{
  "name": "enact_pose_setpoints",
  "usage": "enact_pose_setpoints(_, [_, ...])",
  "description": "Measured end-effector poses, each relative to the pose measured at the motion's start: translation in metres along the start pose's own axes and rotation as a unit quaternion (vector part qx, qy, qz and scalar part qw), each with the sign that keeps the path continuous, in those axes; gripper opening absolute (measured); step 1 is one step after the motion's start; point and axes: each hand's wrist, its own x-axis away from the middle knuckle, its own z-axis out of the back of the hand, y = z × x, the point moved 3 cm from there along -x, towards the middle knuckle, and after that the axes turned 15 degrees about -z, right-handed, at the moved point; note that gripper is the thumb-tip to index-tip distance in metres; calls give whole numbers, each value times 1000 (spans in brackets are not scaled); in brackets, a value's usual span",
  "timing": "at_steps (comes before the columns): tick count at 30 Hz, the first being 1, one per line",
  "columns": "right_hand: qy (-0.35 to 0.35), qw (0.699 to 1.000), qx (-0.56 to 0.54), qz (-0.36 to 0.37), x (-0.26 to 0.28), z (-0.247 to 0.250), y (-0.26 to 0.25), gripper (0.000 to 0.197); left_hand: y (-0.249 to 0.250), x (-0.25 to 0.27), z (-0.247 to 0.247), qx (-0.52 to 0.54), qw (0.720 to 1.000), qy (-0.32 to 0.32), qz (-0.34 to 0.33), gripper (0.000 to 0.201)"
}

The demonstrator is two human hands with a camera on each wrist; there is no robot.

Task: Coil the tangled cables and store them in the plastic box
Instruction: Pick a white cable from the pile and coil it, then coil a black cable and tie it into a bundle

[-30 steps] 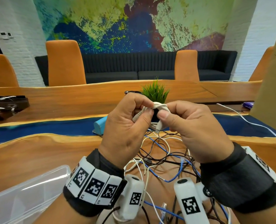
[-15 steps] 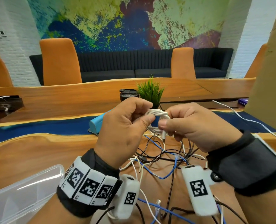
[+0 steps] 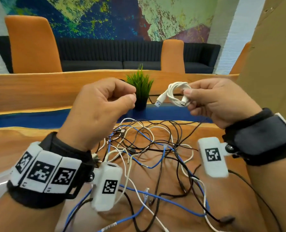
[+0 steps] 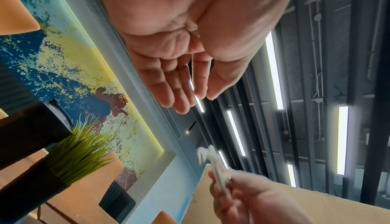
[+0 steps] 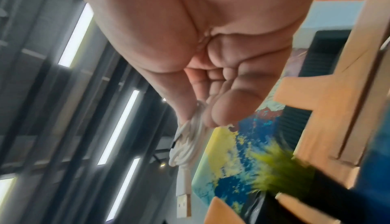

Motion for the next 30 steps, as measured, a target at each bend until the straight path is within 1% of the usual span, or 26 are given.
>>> enact_pose_setpoints(2, [32, 998, 15, -49, -11, 29, 9, 15, 1, -2, 3, -2, 1000, 8, -1, 12])
enact_pose_setpoints(4, [60, 992, 30, -107, -22, 57, 24, 11, 3, -2, 5, -15, 1000, 0, -1, 9])
enact_pose_setpoints(9, [108, 959, 51, -256, -36, 106, 76, 9, 9, -2, 7, -75, 996, -57, -8, 5])
enact_pose_setpoints(11, [129, 937, 90, -312, -38, 113, 98, 8, 10, -2, 9, -82, 994, -70, 2, 4])
enact_pose_setpoints(13, [130, 914, 143, -358, -41, 111, 122, 10, 10, -3, 13, -79, 995, -66, 9, 4])
enact_pose_setpoints(16, [109, 884, 216, -400, -41, 94, 144, 15, 9, -5, 21, -66, 997, -47, 15, 6])
enact_pose_setpoints(17, [110, 878, 233, -404, -44, 90, 146, 14, 9, -6, 23, -60, 997, -43, 18, 7])
enact_pose_setpoints(18, [114, 872, 259, -399, -45, 85, 143, 13, 8, -6, 25, -56, 997, -40, 20, 7])
enact_pose_setpoints(19, [126, 863, 310, -379, -48, 82, 136, 12, 7, -6, 26, -53, 998, -38, 21, 8])
enact_pose_setpoints(20, [136, 837, 404, -343, -52, 80, 126, 15, 6, -7, 27, -52, 998, -33, 21, 8])
enact_pose_setpoints(21, [145, 788, 523, -290, -56, 76, 112, 19, 5, -6, 29, -51, 998, -25, 22, 8])
enact_pose_setpoints(22, [165, 735, 619, -221, -55, 73, 94, 23, 5, -8, 28, -48, 998, -18, 22, 9])
enact_pose_setpoints(23, [173, 697, 681, -144, -54, 63, 74, 23, 3, -9, 29, -47, 999, -9, 24, 9])
enact_pose_setpoints(24, [175, 692, 696, -76, -51, 49, 56, 21, 2, -9, 30, -48, 999, 1, 24, 10])
enact_pose_setpoints(25, [166, 711, 684, -18, -46, 31, 39, 18, 0, -10, 31, -54, 998, 7, 22, 11])
enact_pose_setpoints(26, [146, 739, 657, 30, -38, 10, 22, 14, -1, -10, 32, -63, 998, 9, 18, 11])
enact_pose_setpoints(27, [111, 752, 645, 72, -31, -13, 12, 13, -2, -10, 32, -74, 997, 6, 14, 11])
enact_pose_setpoints(28, [65, 750, 650, 106, -25, -38, 5, 13, -2, -10, 33, -84, 996, 1, 8, 11])
enact_pose_setpoints(29, [21, 740, 660, 127, -24, -61, 4, 15, -2, -10, 33, -92, 996, -5, 2, 11])
enact_pose_setpoints(30, [-8, 731, 671, 121, -25, -82, 6, 17, -1, -10, 34, -99, 995, -9, -4, 11])
